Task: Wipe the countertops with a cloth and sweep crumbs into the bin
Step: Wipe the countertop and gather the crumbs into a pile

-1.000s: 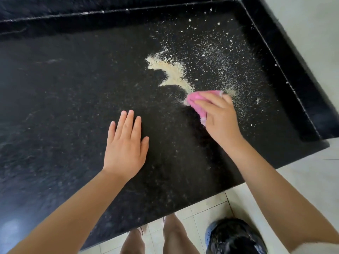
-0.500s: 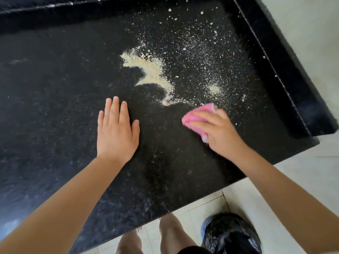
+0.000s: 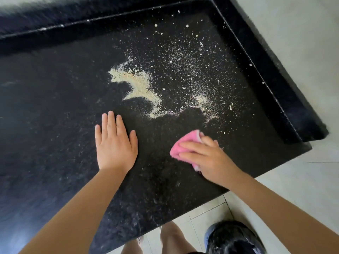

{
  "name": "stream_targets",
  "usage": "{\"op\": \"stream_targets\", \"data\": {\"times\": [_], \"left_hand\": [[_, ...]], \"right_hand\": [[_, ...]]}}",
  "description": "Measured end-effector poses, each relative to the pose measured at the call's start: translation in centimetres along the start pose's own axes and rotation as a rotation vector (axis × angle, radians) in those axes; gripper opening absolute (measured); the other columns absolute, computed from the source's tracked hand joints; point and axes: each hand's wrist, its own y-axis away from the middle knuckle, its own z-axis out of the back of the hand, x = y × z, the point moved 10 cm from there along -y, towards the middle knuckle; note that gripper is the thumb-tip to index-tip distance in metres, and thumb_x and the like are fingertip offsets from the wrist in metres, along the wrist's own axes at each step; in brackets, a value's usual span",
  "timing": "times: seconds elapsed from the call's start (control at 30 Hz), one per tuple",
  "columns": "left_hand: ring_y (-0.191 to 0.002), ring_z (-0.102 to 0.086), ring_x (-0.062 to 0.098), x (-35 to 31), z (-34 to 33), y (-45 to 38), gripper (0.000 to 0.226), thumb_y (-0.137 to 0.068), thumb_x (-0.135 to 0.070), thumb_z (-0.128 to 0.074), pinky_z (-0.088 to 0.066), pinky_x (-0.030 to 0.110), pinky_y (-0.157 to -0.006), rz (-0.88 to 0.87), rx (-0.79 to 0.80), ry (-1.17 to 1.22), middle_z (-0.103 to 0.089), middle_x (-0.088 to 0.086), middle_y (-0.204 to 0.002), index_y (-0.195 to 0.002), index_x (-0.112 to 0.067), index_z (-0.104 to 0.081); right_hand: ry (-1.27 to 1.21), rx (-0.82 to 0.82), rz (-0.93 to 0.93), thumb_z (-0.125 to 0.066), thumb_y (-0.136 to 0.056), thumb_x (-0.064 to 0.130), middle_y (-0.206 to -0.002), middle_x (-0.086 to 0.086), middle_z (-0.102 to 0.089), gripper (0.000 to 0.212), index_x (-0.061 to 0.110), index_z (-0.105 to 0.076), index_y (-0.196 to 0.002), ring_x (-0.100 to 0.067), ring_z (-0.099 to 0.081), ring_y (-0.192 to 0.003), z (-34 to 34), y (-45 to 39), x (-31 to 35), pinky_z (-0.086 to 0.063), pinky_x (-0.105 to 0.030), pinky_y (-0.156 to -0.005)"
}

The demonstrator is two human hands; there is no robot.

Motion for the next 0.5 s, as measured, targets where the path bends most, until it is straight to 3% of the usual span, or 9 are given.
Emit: {"op": "stream_targets", "data": {"times": [0.13,0.27,0.37,0.43,0.5], "left_hand": [[-0.142,-0.003,0.027,0.0,0.1,0.1,0.054,-0.097,-0.025,-0.031,0.001,0.038,-0.113,0.005,0.012,-0.016,-0.010,0.017,-0.152,-0.142,0.003,-0.018],[-0.142,-0.002,0.026,0.0,0.1,0.1,0.053,-0.097,-0.024,-0.029,0.002,0.037,-0.113,0.017,0.019,-0.025,-0.010,0.016,-0.152,-0.142,0.002,-0.018],[-0.142,-0.001,0.025,-0.1,0.1,0.1,0.053,-0.097,-0.024,-0.028,0.003,0.037,-0.113,0.025,0.018,-0.030,-0.009,0.015,-0.153,-0.142,0.002,-0.017],[-0.142,-0.001,0.025,-0.2,0.1,0.1,0.053,-0.097,-0.025,-0.027,0.003,0.037,-0.113,0.026,0.018,-0.036,-0.008,0.015,-0.153,-0.142,0.002,-0.016],[-0.142,-0.001,0.024,-0.2,0.0,0.1,0.053,-0.098,-0.024,-0.027,0.003,0.037,-0.113,0.022,0.018,-0.035,-0.009,0.015,-0.153,-0.142,0.002,-0.017]], "right_hand": [[0.032,-0.195,-0.166,-0.046,-0.075,0.000,-0.106,-0.008,-0.066,0.032,0.009,-0.068,-0.095,-0.025,-0.046,-0.088,4.1,-3.0,-4.5,-0.037,-0.030,-0.078],[0.108,-0.406,-0.309,-0.047,-0.072,-0.001,-0.099,-0.010,-0.066,0.031,0.008,-0.065,-0.096,-0.020,-0.044,-0.089,10.2,-1.3,-7.6,-0.031,-0.019,-0.087],[0.165,-0.416,-0.736,-0.038,-0.070,0.010,-0.102,-0.020,-0.066,0.040,-0.002,-0.066,-0.097,-0.034,-0.052,-0.091,11.5,4.2,-13.0,-0.037,-0.034,-0.083],[0.178,-0.337,-1.021,-0.031,-0.074,0.019,-0.113,-0.021,-0.061,0.049,-0.003,-0.064,-0.104,-0.042,-0.049,-0.100,10.0,8.0,-15.2,-0.035,-0.037,-0.083],[0.191,-0.289,-1.211,-0.038,-0.082,0.009,-0.123,-0.017,-0.054,0.037,-0.002,-0.059,-0.111,-0.039,-0.039,-0.113,8.6,10.0,-15.6,-0.033,-0.038,-0.089]]}}
